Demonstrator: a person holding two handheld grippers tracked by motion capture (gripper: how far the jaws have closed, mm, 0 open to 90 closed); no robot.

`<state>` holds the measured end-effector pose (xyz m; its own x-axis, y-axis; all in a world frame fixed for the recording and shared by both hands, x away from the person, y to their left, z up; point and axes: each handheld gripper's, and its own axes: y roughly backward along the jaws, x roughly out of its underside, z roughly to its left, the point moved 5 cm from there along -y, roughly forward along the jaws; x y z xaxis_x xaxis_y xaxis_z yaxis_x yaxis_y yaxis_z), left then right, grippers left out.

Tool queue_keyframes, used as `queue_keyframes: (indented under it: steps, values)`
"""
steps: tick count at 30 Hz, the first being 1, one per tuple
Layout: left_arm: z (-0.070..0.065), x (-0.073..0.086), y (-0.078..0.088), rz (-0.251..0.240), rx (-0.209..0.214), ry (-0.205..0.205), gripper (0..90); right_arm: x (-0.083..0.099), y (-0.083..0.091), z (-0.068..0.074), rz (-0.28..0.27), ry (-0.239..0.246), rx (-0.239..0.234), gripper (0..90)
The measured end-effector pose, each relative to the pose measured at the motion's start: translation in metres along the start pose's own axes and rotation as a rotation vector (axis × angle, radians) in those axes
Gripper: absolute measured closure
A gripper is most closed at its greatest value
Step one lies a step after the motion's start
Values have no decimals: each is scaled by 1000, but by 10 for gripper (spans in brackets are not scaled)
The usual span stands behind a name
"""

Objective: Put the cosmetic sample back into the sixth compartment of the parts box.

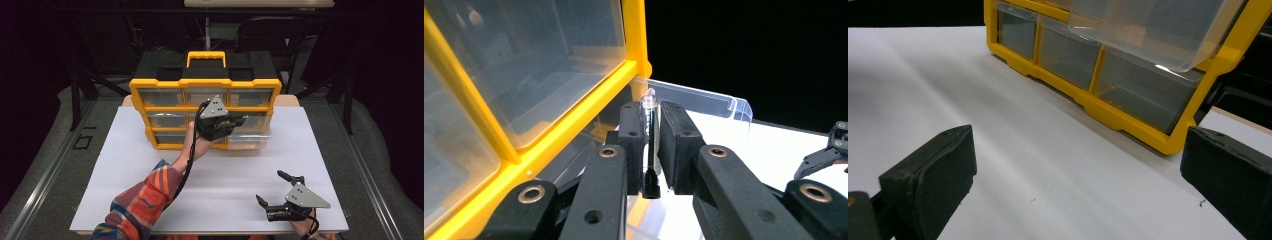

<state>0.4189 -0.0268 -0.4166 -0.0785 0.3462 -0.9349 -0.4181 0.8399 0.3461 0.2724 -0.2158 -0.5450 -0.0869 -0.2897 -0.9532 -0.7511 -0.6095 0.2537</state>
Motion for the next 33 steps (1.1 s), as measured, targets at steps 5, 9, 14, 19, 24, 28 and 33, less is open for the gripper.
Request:
queue_keyframes:
  steps: [5, 9, 14, 19, 24, 28, 33]
  values:
    - [1, 2, -3, 14, 1, 6, 801, 0, 0, 0, -1, 0, 0, 9]
    - [0, 4, -5, 25, 2, 9, 800, 0, 0, 0, 0, 1, -1, 9]
    - [-1, 6, -8, 41, 5, 5, 799, 0, 0, 0, 1, 1, -1, 9]
    - [0, 6, -6, 28, -8, 25, 742, 0, 0, 0, 1, 1, -1, 9]
    - [2, 5, -2, 31, -13, 49, 453, 0, 0, 0, 0, 1, -1, 9]
    - [1, 5, 5, 33, -16, 55, 257, 0, 0, 1, 2, 1, -2, 9]
    - [-1, 5, 22, 20, -37, 40, 151, 0, 0, 1, 2, 2, -2, 10]
